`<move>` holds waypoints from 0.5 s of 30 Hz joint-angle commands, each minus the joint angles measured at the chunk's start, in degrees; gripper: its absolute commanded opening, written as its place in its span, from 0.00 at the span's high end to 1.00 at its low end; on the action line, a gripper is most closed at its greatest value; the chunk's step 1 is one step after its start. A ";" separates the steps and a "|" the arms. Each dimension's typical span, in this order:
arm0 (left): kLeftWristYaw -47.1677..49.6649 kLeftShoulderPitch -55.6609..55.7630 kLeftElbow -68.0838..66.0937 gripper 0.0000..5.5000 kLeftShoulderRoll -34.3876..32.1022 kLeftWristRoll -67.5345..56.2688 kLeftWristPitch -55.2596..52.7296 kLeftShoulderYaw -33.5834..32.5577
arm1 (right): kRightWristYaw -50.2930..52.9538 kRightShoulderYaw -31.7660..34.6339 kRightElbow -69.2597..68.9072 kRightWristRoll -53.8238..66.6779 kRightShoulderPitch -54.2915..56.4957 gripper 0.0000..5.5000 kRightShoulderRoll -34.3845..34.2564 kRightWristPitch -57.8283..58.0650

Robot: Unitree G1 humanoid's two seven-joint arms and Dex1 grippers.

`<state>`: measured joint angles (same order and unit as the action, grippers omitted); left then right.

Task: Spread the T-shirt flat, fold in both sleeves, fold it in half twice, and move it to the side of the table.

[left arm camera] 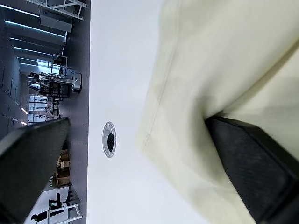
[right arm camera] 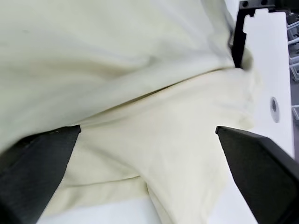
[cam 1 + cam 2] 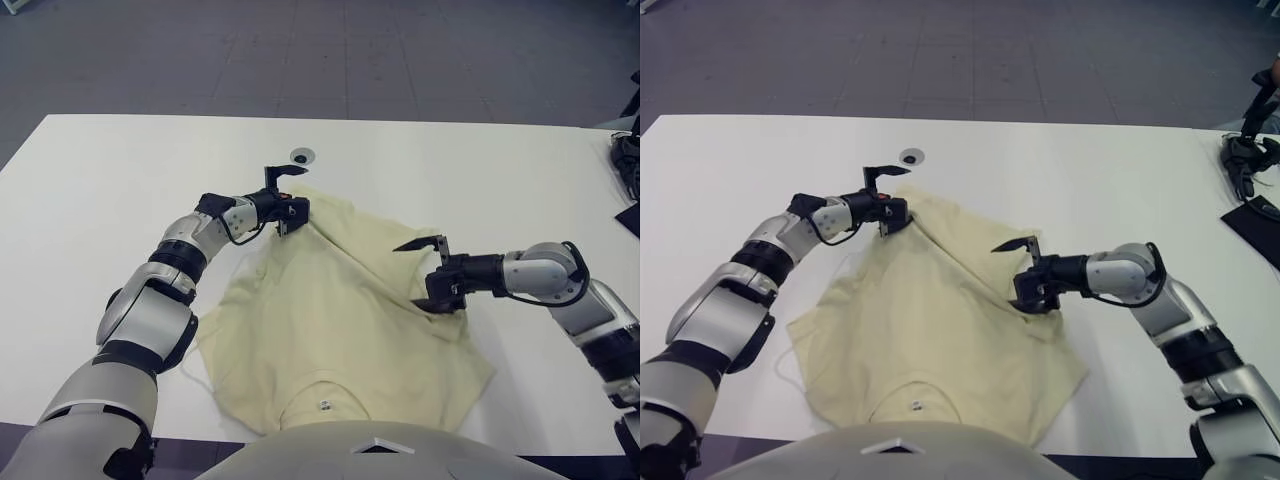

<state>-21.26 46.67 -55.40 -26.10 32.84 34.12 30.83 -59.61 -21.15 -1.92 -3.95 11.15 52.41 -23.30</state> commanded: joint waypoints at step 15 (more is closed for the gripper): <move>-7.42 -12.20 16.45 0.02 -4.76 -2.21 -3.18 -0.53 | 13.15 4.76 14.88 -10.89 11.90 0.02 -6.70 -2.16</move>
<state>-26.47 37.66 -39.02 -30.32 29.09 32.28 29.09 -47.24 -17.87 11.44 -14.64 20.95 45.84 -25.18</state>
